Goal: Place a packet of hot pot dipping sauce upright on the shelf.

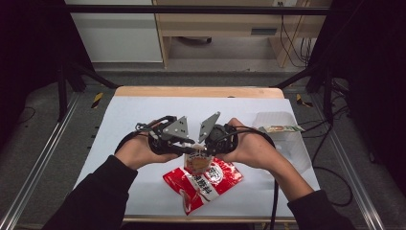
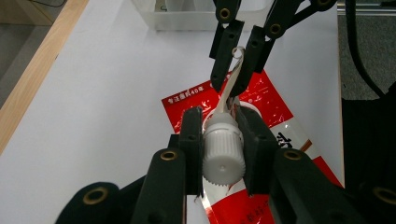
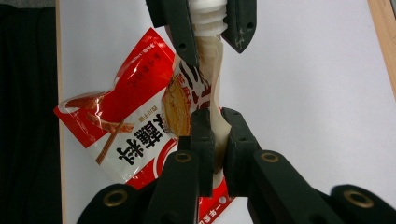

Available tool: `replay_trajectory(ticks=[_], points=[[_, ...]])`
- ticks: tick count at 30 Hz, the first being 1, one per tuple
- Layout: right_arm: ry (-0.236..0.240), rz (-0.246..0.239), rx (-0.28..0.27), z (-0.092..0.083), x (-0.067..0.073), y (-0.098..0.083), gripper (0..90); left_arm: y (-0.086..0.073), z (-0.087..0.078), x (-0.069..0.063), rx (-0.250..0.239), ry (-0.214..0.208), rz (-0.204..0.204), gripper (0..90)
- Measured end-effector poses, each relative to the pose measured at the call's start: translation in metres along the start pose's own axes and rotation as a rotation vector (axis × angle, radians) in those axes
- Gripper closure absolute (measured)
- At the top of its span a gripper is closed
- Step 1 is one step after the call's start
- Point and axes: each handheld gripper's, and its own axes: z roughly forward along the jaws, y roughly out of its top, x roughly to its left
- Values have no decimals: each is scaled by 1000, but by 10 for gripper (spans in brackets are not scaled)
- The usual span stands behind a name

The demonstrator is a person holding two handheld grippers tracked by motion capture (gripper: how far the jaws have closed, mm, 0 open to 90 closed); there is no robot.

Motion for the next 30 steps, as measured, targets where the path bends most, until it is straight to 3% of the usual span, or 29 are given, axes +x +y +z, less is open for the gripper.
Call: replay_trajectory(ticks=[8,15,21,30], points=[[-27,4,6,-4,-1,3,874,-5,0,2,-36,14,-32,705],[-50,-2,16,-14,-8,2,877,-11,-9,-2,-132,37,-65,418],[-73,2,21,-22,-14,-4,877,-19,-19,-1,-143,71,-113,291],[-117,13,20,-39,-23,-14,878,-48,-14,-4,-118,96,-156,219]])
